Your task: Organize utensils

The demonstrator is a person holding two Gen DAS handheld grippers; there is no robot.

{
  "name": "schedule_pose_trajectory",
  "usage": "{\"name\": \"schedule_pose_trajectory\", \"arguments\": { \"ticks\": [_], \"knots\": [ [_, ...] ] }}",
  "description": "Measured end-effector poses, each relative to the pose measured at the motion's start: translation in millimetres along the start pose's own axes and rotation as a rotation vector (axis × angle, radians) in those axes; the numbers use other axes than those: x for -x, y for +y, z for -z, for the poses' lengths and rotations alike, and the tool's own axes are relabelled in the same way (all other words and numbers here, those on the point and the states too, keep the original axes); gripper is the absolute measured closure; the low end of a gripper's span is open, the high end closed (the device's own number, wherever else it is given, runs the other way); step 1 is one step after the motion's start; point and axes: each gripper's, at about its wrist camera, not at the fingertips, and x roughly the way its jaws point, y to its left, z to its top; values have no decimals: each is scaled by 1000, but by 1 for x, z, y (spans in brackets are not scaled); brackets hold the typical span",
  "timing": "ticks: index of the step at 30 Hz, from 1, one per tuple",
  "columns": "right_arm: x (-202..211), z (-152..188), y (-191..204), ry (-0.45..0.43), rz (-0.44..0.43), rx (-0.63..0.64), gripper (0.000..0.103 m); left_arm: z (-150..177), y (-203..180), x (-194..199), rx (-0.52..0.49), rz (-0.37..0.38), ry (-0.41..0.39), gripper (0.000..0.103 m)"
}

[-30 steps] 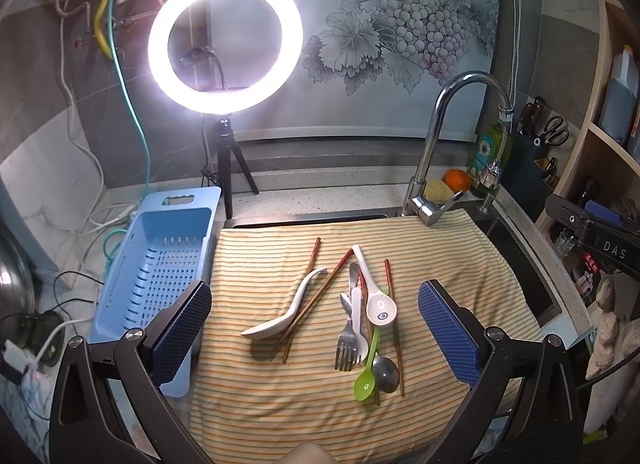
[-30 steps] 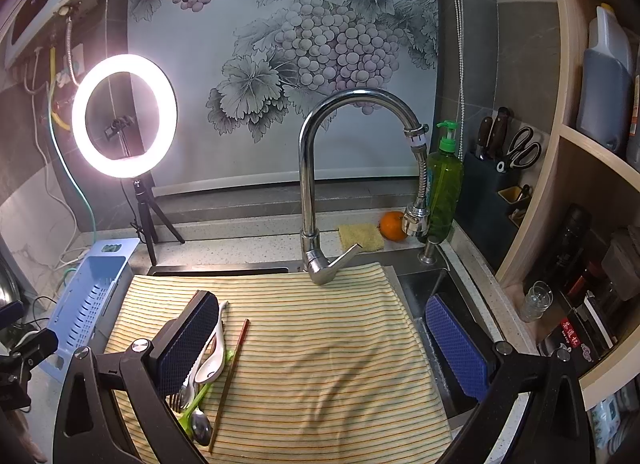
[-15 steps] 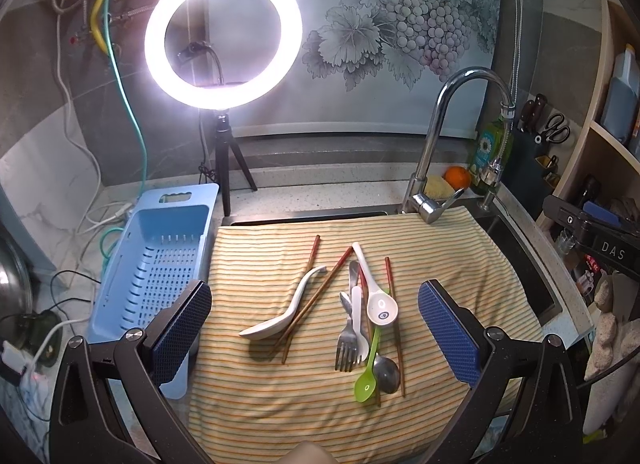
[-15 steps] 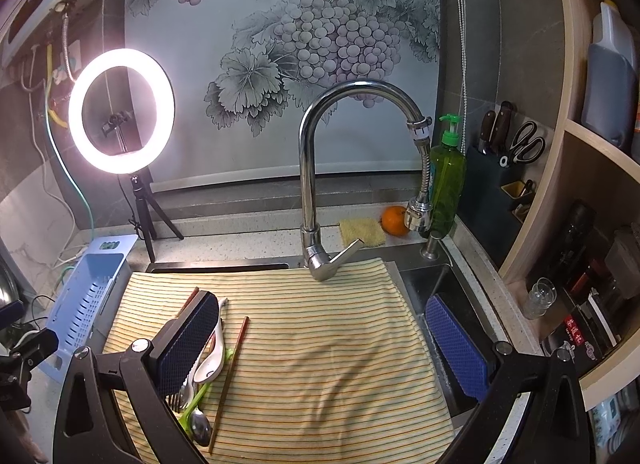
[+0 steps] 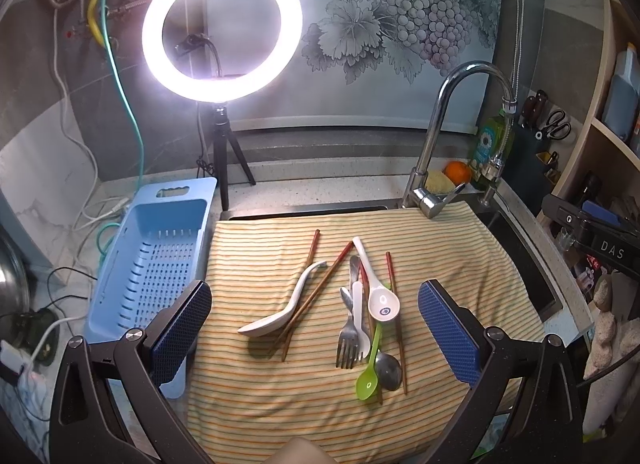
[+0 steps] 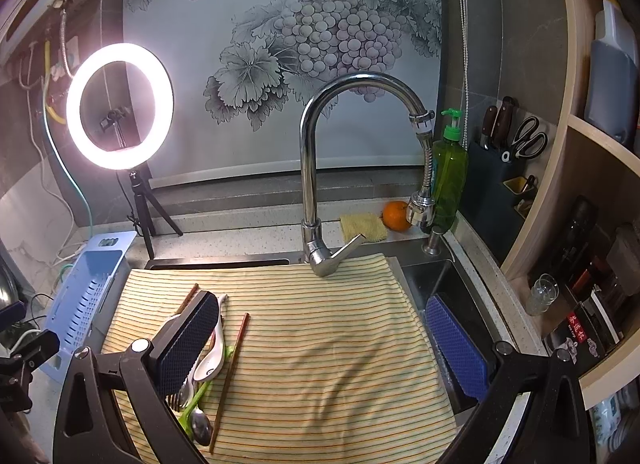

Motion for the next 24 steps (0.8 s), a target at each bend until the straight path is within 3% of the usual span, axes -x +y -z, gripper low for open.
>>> {"name": "schedule_pose_trajectory", "arguments": {
  "ticks": [10,24],
  "knots": [
    [-16,8,-4,39,-44,-20,0,7,16,-8,21,-11,33,1],
    [-64,20,2,200,-281,-60,0,27,40,-22,90,-28,96,7]
  ]
}}
